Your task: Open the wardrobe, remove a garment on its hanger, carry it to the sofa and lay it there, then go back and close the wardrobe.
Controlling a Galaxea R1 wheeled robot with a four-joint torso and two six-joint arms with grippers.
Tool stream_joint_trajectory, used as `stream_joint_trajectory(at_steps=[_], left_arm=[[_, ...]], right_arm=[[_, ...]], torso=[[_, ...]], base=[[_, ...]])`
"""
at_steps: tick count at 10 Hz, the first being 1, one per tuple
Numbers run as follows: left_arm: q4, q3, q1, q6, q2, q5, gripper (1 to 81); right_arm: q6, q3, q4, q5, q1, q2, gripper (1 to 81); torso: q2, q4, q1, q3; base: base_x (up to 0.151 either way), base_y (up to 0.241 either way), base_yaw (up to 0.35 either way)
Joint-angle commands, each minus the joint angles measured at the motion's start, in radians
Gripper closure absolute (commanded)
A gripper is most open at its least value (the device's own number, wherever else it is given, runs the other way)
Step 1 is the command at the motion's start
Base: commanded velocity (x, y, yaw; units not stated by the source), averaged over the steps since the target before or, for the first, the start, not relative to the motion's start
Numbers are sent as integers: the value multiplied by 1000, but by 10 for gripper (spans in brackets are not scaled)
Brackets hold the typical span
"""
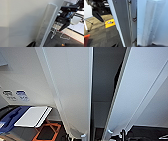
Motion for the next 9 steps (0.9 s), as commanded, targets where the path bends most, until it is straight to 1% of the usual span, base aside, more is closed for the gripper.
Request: stream_joint_trajectory(at_steps=[1,4,9], left_arm=[[-14,250,45,-24,45,43,10],[1,261,61,-24,20,24,10],[1,258,61,-24,20,24,10]], right_arm=[[20,237,170,56,-69,94,10],[17,240,155,56,-89,84,10],[20,245,152,45,-92,78,10]], torso=[[0,0,0,0],[0,0,0,0],[0,0,0,0]], base=[[0,0,0],[0,0,0],[0,0,0]])
